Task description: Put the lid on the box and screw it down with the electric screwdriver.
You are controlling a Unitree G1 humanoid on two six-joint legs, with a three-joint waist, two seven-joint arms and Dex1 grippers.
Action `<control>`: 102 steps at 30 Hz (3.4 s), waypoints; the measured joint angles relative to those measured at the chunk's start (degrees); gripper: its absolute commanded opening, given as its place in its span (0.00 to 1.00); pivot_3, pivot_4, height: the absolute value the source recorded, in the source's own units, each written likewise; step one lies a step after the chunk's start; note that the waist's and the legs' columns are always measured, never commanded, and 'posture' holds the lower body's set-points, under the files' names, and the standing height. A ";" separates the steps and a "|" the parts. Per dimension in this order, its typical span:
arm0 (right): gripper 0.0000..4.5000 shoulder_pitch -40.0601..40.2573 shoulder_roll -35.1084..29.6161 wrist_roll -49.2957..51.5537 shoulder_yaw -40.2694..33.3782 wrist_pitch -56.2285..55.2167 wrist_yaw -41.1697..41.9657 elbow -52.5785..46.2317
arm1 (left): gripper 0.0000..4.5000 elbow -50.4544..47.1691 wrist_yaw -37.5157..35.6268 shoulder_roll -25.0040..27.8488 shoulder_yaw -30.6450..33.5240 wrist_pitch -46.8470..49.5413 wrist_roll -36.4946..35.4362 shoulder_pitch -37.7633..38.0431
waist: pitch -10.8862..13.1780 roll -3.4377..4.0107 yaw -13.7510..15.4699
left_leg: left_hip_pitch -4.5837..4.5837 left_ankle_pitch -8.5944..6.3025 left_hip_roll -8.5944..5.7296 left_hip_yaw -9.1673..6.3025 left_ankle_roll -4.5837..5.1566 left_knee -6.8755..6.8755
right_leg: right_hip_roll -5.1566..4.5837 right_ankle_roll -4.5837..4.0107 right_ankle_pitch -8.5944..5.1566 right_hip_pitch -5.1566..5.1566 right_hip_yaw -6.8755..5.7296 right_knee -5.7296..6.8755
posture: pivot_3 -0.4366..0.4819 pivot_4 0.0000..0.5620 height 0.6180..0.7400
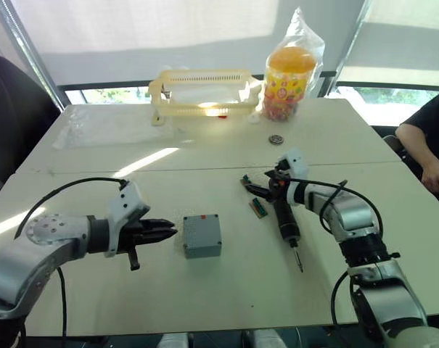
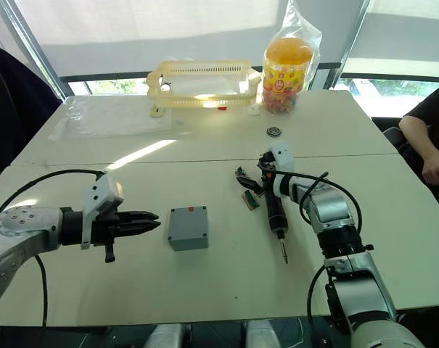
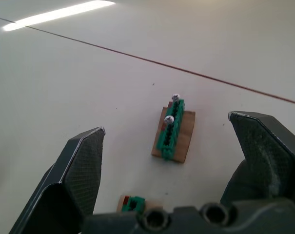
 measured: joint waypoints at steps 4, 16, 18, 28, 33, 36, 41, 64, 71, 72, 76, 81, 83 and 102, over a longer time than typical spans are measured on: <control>0.87 -2.09 2.04 -2.26 0.23 -4.92 0.21 5.35 | 0.15 -1.06 2.30 -0.28 0.14 1.01 -1.11 1.30 | 0.00 0.00 -0.03 | 0.01 0.00 0.01 0.00 0.00 -0.03 | 0.01 0.00 0.00 -0.01 0.00 0.01 | 0.48 0.27 1.00; 0.22 -2.57 3.66 -5.94 0.91 -9.51 1.10 9.68 | 0.15 -1.82 5.53 -0.63 -0.05 1.75 -2.87 1.87 | 0.00 0.00 0.01 | 0.01 0.00 0.00 -0.01 -0.01 -0.02 | 0.01 0.00 0.00 0.00 0.00 0.01 | 0.48 0.27 1.00; 0.22 -2.57 3.70 -6.17 0.91 -9.54 1.10 9.68 | 0.15 -1.80 5.66 -0.67 -0.29 1.75 -2.87 1.75 | 0.00 0.00 0.00 | 0.01 0.00 0.00 0.00 -0.01 -0.02 | 0.01 0.00 0.00 -0.01 0.00 0.01 | 0.48 0.27 1.00; 0.22 -2.57 4.02 -6.75 0.90 -9.57 1.18 9.70 | 0.15 -1.01 6.40 -1.20 -1.95 1.61 -2.79 0.97 | 0.00 0.00 0.02 | 0.01 0.00 0.00 0.00 -0.01 -0.02 | 0.01 0.00 0.00 0.00 0.00 0.01 | 0.48 0.27 1.00; 0.10 -2.57 4.08 -7.28 0.94 -9.66 1.16 9.75 | 0.15 -0.94 6.64 -1.22 -2.32 1.45 -2.74 0.70 | 0.00 0.00 0.02 | 0.01 0.01 0.00 0.00 -0.01 -0.02 | 0.01 0.00 0.00 0.00 0.00 0.01 | 0.48 0.27 1.00; 0.01 -2.70 4.08 -8.18 1.22 -10.10 1.06 10.01 | 0.15 -0.78 6.83 -1.44 -2.43 1.36 -2.65 0.64 | 0.00 0.00 0.03 | 0.01 0.00 0.00 0.00 -0.01 -0.01 | 0.00 -0.01 0.00 0.01 0.00 0.01 | 0.48 0.27 1.00; 0.01 -3.60 4.08 -9.44 1.76 -10.58 0.92 11.29 | 0.15 -0.07 7.05 -1.82 -2.54 1.15 -2.59 0.10 | 0.00 0.00 0.03 | 0.02 0.01 0.00 0.00 -0.01 0.00 | 0.01 -0.01 0.00 0.01 0.00 0.01 | 0.48 0.27 1.00; 0.54 -6.57 1.34 -4.37 0.13 23.95 -0.79 -11.86 | 0.15 1.39 7.99 -4.14 -4.88 -1.00 -1.29 -0.58 | 0.01 0.02 0.07 | 0.00 0.01 0.00 0.00 -0.01 -0.03 | 0.00 -0.02 0.00 -0.06 0.01 0.08 | 0.48 0.27 1.00; 0.54 -4.03 3.32 -5.20 3.22 24.87 -3.94 -11.19 | 0.15 1.65 8.50 -4.52 -4.88 -1.07 -0.97 -0.62 | 0.01 0.02 0.04 | -0.02 0.01 -0.01 0.00 -0.01 -0.03 | 0.00 -0.02 0.00 -0.09 0.02 0.08 | 0.48 0.27 1.00; 0.54 -4.03 3.55 -5.53 3.50 24.31 -4.45 -10.69 | 0.15 1.65 8.64 -4.59 -4.88 -1.07 -0.97 -0.64 | 0.01 0.02 -0.02 | -0.02 0.01 -0.01 0.00 -0.01 -0.04 | 0.01 -0.01 0.00 -0.10 0.02 0.08 | 0.48 0.27 1.00; 0.54 -4.06 4.01 -6.32 3.90 22.18 -5.77 -8.14 | 0.15 1.66 8.81 -4.61 -4.88 -1.06 -0.98 -0.64 | 0.01 0.02 -0.01 | -0.02 0.01 -0.01 0.00 -0.01 -0.04 | 0.00 -0.01 0.00 -0.09 0.02 0.08 | 0.48 0.27 1.00; 0.54 -4.55 5.39 -7.02 4.32 19.15 -6.99 -4.01 | 0.15 1.68 8.85 -4.61 -4.88 -1.06 -0.99 -0.65 | 0.01 0.02 -0.05 | -0.02 0.01 -0.01 0.00 -0.01 -0.05 | 0.01 -0.01 0.00 -0.10 0.02 0.08 | 0.48 0.27 1.00; 0.54 -5.18 5.71 -7.42 4.32 18.06 -7.29 -2.31 | 0.15 1.68 8.89 -4.61 -4.88 -1.06 -0.99 -0.65 | 0.01 0.02 -0.04 | -0.02 0.01 -0.01 0.00 -0.01 -0.05 | 0.01 -0.01 0.00 -0.10 0.01 0.08 | 0.48 0.27 1.00; 0.01 -7.76 7.45 -9.16 4.23 13.07 -9.48 3.66 | 0.15 1.68 9.22 -4.69 -4.95 -1.06 -0.85 -0.65 | 0.01 0.02 -0.04 | -0.02 0.01 -0.01 0.00 -0.01 -0.06 | 0.01 -0.01 0.00 -0.10 0.02 0.08 | 0.48 0.27 1.00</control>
